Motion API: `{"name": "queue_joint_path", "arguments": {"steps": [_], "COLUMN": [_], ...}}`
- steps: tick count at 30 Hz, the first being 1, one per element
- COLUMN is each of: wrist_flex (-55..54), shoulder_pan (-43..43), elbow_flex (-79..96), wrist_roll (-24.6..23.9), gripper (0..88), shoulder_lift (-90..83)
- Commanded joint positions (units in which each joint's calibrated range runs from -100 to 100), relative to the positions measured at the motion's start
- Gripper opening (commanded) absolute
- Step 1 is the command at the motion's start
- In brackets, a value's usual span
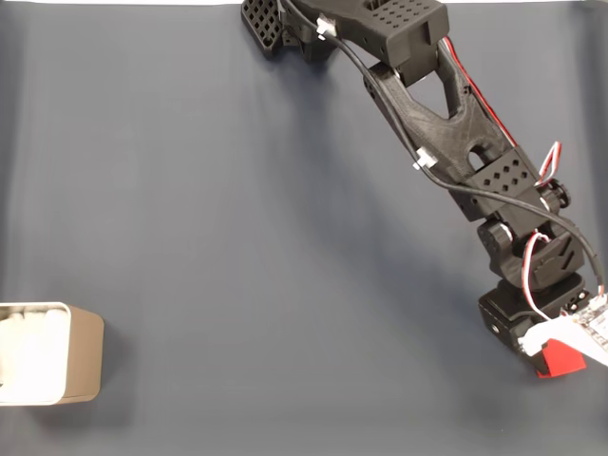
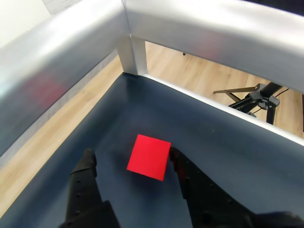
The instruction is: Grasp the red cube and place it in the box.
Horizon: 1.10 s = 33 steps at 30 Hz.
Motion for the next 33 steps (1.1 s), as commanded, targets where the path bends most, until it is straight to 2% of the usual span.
{"name": "queue_joint_path", "arguments": {"steps": [1, 19, 33], "wrist_flex": [-1.8, -2.6, -2.1], "shoulder_pan": [-1.0, -2.1, -1.7], "elbow_flex": [-2.8, -2.8, -1.9], "wrist_roll": [-0.4, 0.4, 1.0], "gripper": [36.2, 34.5, 14.2], "shoulder_lift": [-0.6, 0.5, -0.6]}}
